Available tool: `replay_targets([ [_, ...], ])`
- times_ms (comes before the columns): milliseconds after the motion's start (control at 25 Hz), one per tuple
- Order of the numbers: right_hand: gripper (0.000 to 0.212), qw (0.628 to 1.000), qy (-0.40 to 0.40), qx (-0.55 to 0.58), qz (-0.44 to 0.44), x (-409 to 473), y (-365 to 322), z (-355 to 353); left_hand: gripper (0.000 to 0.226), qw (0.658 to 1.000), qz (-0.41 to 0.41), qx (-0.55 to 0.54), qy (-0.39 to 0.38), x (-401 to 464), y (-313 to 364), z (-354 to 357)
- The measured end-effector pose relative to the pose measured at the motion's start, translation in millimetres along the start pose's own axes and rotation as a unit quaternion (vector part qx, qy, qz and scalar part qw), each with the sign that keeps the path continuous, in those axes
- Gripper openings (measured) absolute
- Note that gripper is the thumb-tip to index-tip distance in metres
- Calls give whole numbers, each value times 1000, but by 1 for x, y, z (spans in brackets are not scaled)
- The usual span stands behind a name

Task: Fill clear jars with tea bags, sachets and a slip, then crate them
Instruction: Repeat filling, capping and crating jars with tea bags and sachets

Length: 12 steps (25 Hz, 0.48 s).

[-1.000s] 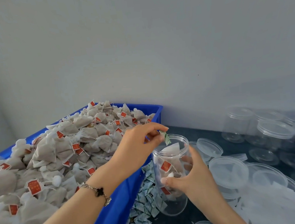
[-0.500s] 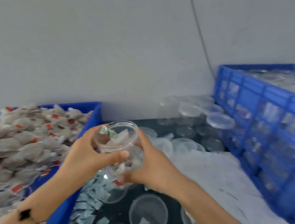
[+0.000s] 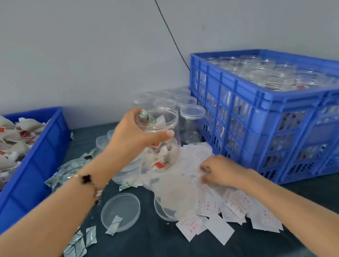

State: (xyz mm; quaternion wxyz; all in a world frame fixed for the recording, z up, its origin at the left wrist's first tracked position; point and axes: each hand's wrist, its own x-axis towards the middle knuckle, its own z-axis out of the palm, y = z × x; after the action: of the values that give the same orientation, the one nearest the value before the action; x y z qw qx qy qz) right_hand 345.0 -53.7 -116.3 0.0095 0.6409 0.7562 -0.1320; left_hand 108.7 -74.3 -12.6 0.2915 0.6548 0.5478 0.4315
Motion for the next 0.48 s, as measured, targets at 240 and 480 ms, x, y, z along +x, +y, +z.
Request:
replay_targets([
  [240, 20, 965, 88, -230, -84, -14, -8, 28, 95, 998, -24, -55, -20, -5, -7, 60],
  [480, 23, 924, 229, 307, -2, -18, -6, -4, 95, 999, -22, -26, 12, 3, 3, 52],
])
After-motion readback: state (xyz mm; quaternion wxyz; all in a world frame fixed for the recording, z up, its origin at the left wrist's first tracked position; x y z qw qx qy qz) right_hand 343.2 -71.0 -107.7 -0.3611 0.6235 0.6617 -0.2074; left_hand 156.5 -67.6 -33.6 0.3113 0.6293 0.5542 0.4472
